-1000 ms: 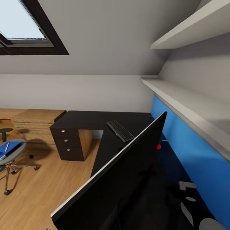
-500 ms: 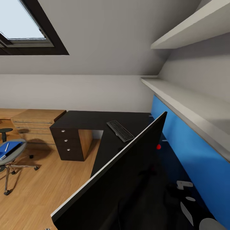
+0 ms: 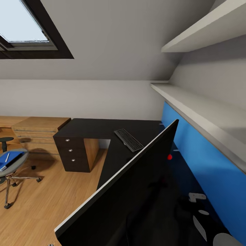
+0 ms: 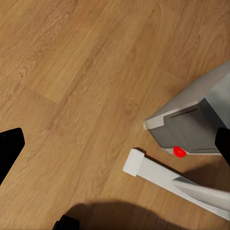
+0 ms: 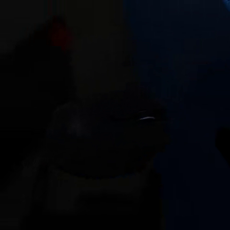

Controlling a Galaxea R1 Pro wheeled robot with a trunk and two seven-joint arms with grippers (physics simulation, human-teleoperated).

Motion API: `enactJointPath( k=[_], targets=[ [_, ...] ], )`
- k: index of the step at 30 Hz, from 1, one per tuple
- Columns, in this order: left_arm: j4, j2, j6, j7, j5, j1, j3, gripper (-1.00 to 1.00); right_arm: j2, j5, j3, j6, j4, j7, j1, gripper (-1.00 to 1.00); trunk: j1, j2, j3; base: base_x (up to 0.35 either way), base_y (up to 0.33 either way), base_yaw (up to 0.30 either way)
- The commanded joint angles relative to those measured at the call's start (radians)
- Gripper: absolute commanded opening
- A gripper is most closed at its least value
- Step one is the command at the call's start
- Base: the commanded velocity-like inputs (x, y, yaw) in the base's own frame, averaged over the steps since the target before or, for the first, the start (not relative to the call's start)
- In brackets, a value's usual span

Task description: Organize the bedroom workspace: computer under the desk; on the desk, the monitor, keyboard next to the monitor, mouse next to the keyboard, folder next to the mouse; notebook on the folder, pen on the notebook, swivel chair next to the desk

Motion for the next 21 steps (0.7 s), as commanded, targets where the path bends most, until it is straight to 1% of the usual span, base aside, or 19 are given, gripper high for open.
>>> enactJointPath(
  k=[1,21],
  targets=[
    [-0.001,0.001,-0.001,0.000,0.010,0.000,-0.004,1.00,0.000,0.001,-0.003,-0.004,0.000,0.000,-0.001,1.00,0.000,-0.001,-0.001,0.000,0.000,0.000],
    [-0.001,0.002,-0.003,0.000,0.009,0.000,-0.004,1.00,0.001,0.001,-0.006,-0.007,-0.002,-0.001,-0.001,1.00,0.000,-0.001,-0.001,0.000,0.000,0.000]
  ],
)
